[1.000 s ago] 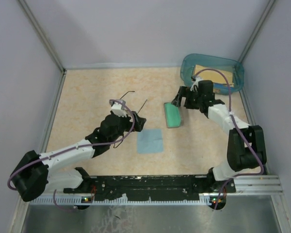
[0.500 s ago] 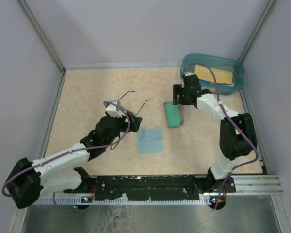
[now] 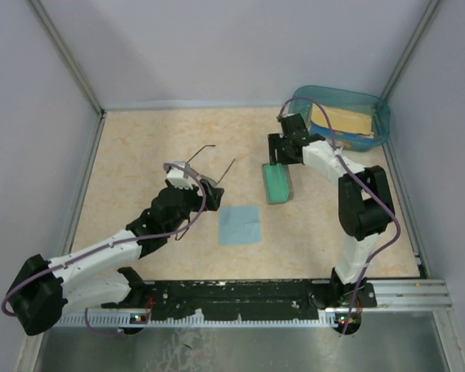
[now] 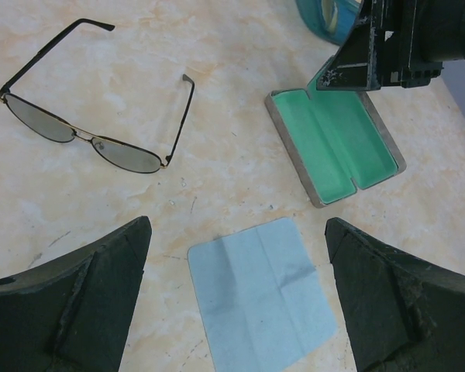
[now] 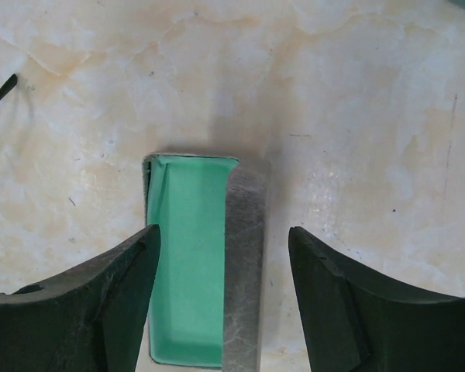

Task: Organize the sunglasses
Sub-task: Place the sunglasses case at the center of the board, then fold the glasses cleaning cloth at the center of the board.

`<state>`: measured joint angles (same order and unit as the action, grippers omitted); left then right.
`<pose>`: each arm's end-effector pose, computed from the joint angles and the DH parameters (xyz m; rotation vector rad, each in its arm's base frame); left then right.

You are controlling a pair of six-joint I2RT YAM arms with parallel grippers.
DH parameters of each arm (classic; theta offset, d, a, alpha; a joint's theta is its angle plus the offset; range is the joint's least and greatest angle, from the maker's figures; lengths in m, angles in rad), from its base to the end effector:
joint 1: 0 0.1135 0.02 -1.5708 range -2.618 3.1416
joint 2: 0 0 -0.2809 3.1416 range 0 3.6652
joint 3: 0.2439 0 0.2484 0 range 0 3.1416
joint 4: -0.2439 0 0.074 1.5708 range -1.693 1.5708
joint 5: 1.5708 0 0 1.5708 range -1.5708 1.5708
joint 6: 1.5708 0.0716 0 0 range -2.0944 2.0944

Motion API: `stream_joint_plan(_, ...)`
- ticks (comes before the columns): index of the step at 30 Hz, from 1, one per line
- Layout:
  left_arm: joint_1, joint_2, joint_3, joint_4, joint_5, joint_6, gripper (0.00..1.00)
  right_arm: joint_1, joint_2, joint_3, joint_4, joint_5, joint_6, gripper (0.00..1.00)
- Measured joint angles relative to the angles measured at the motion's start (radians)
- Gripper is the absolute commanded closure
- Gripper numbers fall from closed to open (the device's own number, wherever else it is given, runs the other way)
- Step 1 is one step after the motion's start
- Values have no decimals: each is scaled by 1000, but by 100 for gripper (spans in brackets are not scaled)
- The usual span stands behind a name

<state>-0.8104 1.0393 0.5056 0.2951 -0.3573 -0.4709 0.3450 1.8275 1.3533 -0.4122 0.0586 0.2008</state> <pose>0.1923 -0.1659 0.2513 0.0528 1.8328 -0.5900 0.4015 0.1398 0.2158 -0.1517 2.4577 0.1669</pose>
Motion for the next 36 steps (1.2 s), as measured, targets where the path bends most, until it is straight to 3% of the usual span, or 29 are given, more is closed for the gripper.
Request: stream_joint_plan(36, 5, -122, -51, -75, -39, -8, 0, 262, 65, 72, 3, -26, -15, 32)
